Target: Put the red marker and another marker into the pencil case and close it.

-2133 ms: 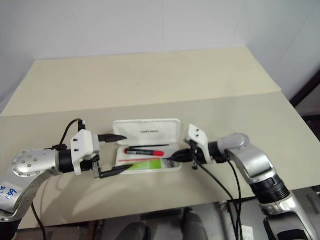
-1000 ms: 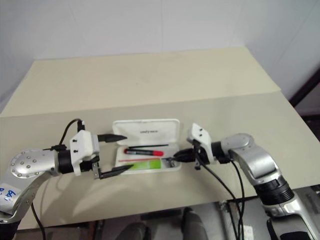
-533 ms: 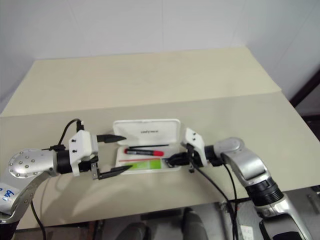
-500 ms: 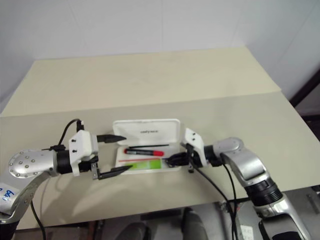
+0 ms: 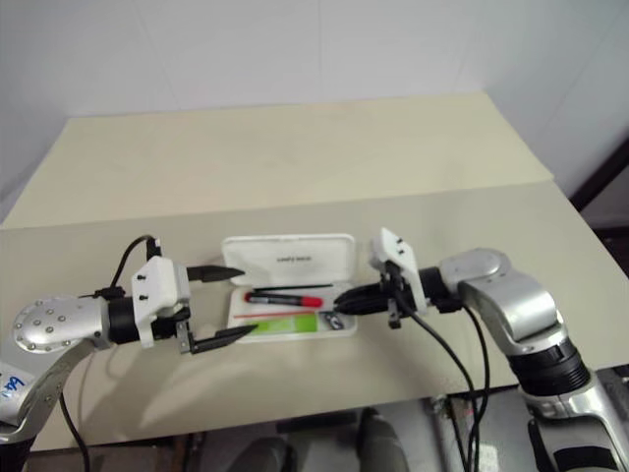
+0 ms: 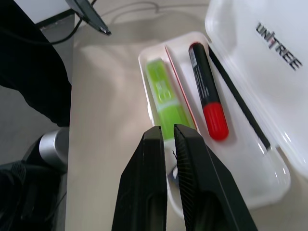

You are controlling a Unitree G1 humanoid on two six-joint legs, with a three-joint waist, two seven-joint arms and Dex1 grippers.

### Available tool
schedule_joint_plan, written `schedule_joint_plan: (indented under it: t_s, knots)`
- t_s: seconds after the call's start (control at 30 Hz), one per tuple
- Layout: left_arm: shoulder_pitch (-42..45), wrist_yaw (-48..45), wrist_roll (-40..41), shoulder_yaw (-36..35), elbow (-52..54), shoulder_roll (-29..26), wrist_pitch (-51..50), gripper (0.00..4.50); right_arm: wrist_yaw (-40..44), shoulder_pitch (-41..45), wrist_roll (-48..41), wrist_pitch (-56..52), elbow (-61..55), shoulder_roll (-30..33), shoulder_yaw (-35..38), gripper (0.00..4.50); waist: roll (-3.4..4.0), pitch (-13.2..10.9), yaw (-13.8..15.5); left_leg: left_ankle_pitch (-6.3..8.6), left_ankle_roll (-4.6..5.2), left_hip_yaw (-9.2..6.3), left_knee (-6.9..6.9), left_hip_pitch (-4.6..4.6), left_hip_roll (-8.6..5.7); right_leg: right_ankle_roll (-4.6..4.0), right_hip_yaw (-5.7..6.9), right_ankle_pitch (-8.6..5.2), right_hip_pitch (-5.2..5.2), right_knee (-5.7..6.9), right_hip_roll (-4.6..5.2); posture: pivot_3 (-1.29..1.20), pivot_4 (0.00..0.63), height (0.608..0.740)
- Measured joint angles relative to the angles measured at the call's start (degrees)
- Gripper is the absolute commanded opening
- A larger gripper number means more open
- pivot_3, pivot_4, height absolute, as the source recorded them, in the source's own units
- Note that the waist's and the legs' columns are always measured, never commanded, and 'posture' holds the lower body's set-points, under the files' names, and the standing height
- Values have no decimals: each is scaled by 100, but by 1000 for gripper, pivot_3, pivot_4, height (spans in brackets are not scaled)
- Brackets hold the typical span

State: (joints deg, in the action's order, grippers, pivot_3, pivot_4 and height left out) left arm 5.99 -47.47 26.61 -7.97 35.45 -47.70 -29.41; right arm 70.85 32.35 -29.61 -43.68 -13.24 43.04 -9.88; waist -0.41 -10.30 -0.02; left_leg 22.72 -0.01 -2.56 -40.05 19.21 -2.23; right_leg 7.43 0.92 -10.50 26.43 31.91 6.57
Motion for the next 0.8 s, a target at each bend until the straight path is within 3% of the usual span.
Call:
schedule_joint_plan:
  t_s: [0.37, 0.8]
  knots:
    - [30, -326, -18, -556, -728, -182, 504, 4500, -24, -221, 405, 724, 705, 210, 160, 457, 0, 0, -8, 0, 0, 3, 0, -1, 0, 0, 0, 0, 0, 1, 0, 0, 150, 740]
    - [224, -516, -73, -820, -1439, -273, 951, 4500, -40, 105, 703, 1071, 1037, -289, -36, 457, 0, 0, -12, -1, -2, 1, 0, -1, 1, 0, 3, 0, 1, 2, 0, 0, 150, 740]
